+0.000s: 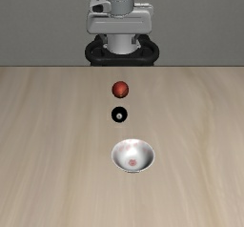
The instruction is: Pick up the onion and put it on the bowl
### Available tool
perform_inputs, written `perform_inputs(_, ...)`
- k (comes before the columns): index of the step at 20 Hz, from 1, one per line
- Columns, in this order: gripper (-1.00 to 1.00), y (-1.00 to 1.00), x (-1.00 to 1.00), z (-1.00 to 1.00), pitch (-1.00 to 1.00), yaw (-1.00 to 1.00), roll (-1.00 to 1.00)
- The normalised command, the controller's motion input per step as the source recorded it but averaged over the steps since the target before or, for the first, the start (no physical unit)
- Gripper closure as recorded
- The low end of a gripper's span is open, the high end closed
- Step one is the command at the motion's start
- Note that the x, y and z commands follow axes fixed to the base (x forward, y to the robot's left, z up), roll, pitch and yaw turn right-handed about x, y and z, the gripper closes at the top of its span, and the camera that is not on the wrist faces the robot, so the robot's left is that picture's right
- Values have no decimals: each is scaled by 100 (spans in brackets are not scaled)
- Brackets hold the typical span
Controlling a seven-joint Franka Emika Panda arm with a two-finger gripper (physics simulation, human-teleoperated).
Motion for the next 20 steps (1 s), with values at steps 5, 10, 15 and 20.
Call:
perform_inputs(5,-100,0,-100,0,0,0,0)
perform_inputs(10,-100,0,20,-80,0,0,0)
perform_inputs(15,-100,0,0,-100,0,0,0)
perform_inputs(20,-100,0,0,-100,0,0,0)
